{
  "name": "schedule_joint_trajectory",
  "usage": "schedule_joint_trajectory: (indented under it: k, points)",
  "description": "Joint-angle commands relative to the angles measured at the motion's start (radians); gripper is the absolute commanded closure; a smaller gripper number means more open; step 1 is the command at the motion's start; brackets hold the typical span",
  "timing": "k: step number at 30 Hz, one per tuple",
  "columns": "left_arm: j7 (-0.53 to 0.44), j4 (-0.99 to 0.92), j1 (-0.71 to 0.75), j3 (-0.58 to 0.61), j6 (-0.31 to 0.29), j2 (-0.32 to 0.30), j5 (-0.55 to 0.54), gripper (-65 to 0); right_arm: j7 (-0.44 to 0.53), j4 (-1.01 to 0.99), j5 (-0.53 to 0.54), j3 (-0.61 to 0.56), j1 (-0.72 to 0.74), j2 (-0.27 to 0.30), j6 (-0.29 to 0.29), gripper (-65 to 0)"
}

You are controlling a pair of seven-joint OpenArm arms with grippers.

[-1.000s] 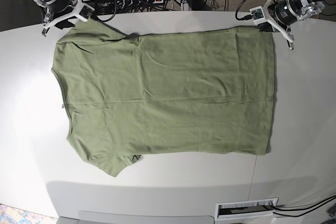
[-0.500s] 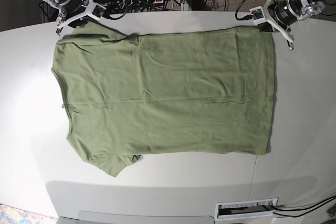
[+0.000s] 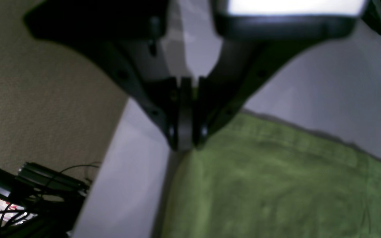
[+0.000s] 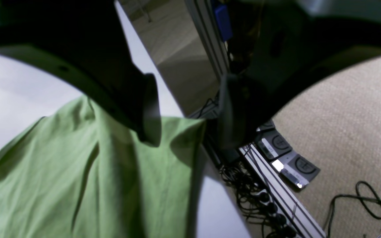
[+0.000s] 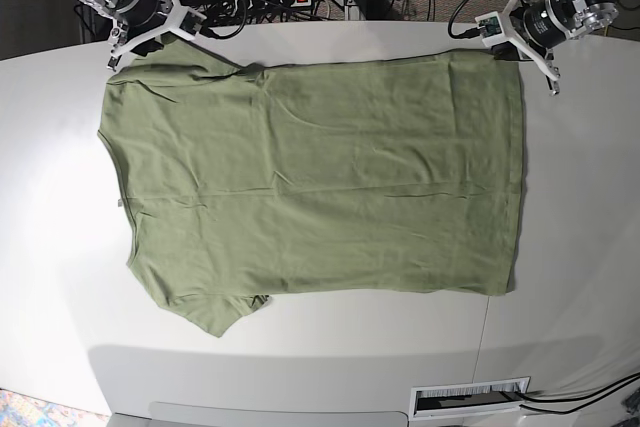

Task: Fold the T-shirt properly
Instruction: 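Pinch the shoulder edges of the shirt with both grippers, then lift the shoulder edges with both grippers and pull toward the robot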

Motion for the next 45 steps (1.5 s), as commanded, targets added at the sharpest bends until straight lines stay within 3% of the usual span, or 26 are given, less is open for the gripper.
schedule_joint_trajectory:
  k: [1, 11, 19, 37, 45]
  points:
    - [-0.011, 0.015, 0.001, -0.006, 0.006, -0.014, -0.01, 0.0, 0.005, 0.016, -0.005, 0.016, 0.0, 0.014, -0.005, -29.4]
    - [-0.011, 0.015, 0.001, -0.006, 0.006, -0.014, -0.01, 0.0, 0.014, 0.016, -0.009, 0.055, 0.006, 0.014, -0.005, -28.2]
    - [-0.011, 0.015, 0.001, -0.006, 0.006, -0.014, -0.01, 0.0, 0.011, 0.016, -0.009, 0.055, 0.006, 0.014, -0.005, -0.4]
    - [0.032, 0.031, 0.053, -0.006, -0.019, -0.027, -0.008, 0.0, -0.05, 0.165, -0.01, 0.055, -0.06, 0.014, -0.004, 0.0]
    - [0.136, 0.16, 0.162, -0.006, 0.013, -0.071, 0.047, 0.0, -0.084, 0.215, -0.01, 0.055, -0.124, 0.014, -0.002, 0.0]
